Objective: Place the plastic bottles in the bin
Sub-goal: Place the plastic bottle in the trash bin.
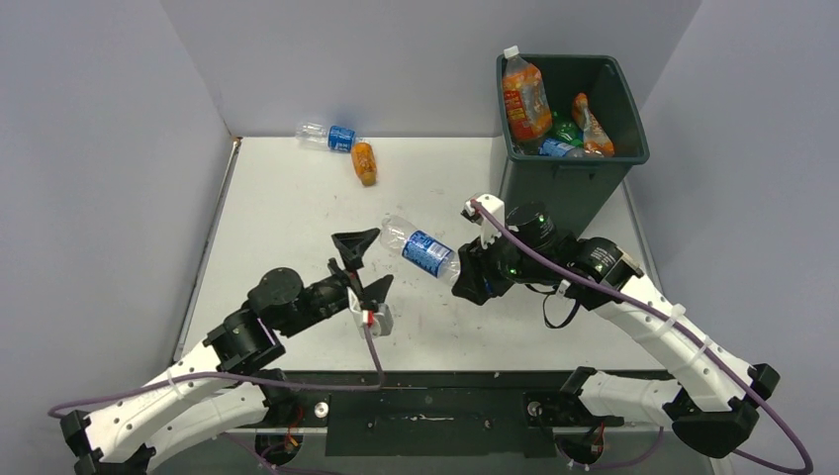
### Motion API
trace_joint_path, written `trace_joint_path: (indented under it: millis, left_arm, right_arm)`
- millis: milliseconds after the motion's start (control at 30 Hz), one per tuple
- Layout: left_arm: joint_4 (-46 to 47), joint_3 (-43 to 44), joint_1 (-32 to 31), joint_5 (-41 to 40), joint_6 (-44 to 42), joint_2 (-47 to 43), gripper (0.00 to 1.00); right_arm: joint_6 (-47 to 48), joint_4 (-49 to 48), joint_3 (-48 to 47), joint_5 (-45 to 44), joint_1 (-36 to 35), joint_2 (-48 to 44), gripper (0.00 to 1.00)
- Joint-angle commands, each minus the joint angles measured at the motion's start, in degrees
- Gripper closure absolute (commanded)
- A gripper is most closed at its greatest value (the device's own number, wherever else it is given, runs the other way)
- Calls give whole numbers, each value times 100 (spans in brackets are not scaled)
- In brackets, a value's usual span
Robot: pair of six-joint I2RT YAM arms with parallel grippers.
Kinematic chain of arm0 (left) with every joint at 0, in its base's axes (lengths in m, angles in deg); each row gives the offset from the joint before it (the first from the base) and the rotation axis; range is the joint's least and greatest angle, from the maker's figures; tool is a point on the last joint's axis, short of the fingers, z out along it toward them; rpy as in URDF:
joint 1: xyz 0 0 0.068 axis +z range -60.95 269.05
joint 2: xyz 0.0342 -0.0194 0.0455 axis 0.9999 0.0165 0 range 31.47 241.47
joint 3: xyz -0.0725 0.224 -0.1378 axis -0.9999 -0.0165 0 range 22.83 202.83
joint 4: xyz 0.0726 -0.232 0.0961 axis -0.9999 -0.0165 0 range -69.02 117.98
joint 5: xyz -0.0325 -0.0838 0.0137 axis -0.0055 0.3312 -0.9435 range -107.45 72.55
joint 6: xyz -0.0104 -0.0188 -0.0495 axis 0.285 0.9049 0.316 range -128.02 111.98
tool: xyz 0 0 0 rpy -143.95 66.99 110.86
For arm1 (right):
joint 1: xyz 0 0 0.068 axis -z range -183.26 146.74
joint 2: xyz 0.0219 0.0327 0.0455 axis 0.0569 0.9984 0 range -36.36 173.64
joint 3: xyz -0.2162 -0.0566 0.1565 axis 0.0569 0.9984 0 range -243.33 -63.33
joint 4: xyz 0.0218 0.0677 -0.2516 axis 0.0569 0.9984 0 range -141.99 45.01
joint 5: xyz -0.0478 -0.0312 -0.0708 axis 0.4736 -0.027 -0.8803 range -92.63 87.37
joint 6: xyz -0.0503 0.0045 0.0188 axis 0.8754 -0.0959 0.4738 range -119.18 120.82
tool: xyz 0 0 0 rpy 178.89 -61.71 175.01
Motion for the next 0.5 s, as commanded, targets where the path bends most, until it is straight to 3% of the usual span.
trace_joint_path:
  millis: [0,367,467]
  left_arm:
    - [-277,193,-523,-795,-1674,402,4]
    - [-19,359,-915,-966,-1919,1256,0]
    - [170,343,-1011,-1051,-1926,1372,14]
  right_arm:
    - [191,257,-331,373,-39,99,95]
    - [222,227,-491,820,-65,59,95]
    - [230,259,-502,808,-93,67,95]
